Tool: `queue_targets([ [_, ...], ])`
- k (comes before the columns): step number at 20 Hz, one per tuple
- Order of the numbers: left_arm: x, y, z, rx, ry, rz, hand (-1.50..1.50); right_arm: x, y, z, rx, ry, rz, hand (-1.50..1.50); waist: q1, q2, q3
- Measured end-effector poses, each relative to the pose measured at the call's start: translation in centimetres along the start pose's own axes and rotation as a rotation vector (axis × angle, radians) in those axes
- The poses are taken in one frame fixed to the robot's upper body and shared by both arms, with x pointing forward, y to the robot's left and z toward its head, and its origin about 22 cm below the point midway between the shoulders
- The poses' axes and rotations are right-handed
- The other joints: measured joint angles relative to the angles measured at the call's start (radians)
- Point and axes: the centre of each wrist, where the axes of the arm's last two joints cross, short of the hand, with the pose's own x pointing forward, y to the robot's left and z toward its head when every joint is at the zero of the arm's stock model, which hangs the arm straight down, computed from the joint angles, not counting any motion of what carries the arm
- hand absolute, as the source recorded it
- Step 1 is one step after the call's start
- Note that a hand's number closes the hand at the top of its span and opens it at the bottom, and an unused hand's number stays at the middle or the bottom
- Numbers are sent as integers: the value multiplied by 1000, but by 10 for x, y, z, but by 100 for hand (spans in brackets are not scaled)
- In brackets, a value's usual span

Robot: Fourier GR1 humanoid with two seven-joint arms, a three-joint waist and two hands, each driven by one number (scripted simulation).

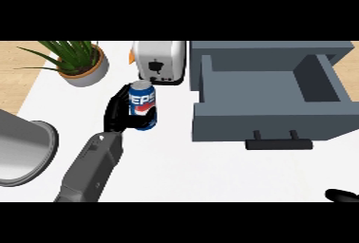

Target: Pick up the can, place it into the drawer and close the drawer

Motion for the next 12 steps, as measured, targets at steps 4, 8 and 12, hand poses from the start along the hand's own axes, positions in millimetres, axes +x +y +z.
queue_targets([
  [4, 31, -26, -18, -59, -25, -27, 150, -2, -1, 3, -12, 7, 10, -150, 5, -3, 1],
  [8, 70, -49, -39, -101, -46, -45, 150, 4, 1, 2, -11, 0, 15, -150, 6, -3, 0],
  [12, 111, -67, -52, -135, -58, -42, 150, 5, 1, 3, -14, -4, 21, -150, 6, -3, 1],
])
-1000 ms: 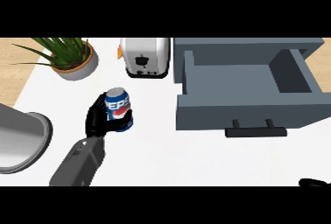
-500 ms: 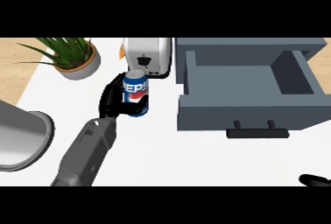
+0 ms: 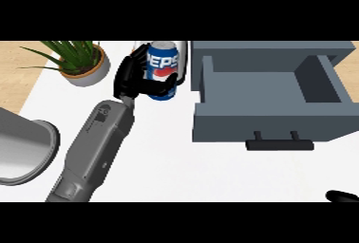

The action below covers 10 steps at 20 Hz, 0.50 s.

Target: Pick up the can, place it into the drawer and close the drawer

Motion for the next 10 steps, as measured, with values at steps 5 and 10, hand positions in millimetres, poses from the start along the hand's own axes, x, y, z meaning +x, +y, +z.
queue_targets([
  [5, 47, -36, -15, -24, -20, -7, 150, 0, 4, -4, -1, 13, 4, -150, -2, 1, 0],
  [10, 95, -68, -26, -47, -34, -41, 150, 8, 4, -6, -9, 2, 5, -150, -5, 1, 0],
])
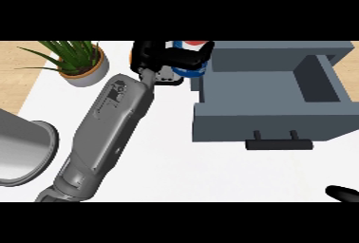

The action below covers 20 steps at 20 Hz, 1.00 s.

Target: Pick up the can, place it into the drawer and close the drawer

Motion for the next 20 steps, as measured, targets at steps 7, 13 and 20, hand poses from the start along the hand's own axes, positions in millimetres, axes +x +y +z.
queue_targets([
  [7, 46, -40, -23, -11, 10, -36, 150, -9, 1, 1, 6, -8, -14, -150, -17, 4, 0],
  [13, 71, -66, -39, -12, 30, -63, 150, -7, 3, -3, 22, -22, -19, -150, -33, 9, 1],
  [20, 90, -87, -49, -4, 56, -108, 150, -3, -1, -9, 28, -29, -18, -150, -51, 13, 1],
])
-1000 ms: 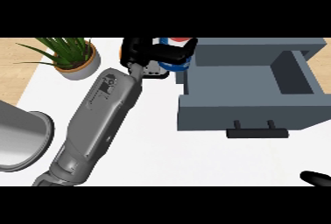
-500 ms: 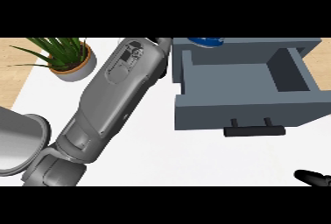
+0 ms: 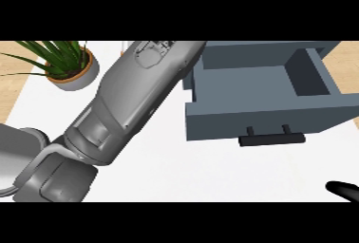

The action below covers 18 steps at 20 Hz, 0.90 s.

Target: Pick up the can, place it into the drawer and close the drawer

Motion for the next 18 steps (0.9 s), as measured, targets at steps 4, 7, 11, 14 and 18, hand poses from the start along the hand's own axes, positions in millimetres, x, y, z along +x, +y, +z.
queue_targets([
  [4, -1, -3, -4, 13, 1, -22, 150, 1, 5, -4, 9, -7, 0, -150, -13, 5, 1],
  [7, -5, -5, -6, 37, -1, -44, 150, 1, 9, -5, 21, -7, 1, -150, -21, 7, 1],
  [11, -7, -6, -7, 95, 1, -68, -150, 3, 7, -8, 33, -9, 5, -150, -34, 9, 1],
  [14, -7, -7, -8, 139, 1, -67, -150, 8, 10, -8, 41, -15, -2, -150, -40, 10, 2],
  [18, -8, -7, -9, 176, -12, -73, -150, 13, 9, -10, 55, -34, 26, -150, -46, 13, 2],
])
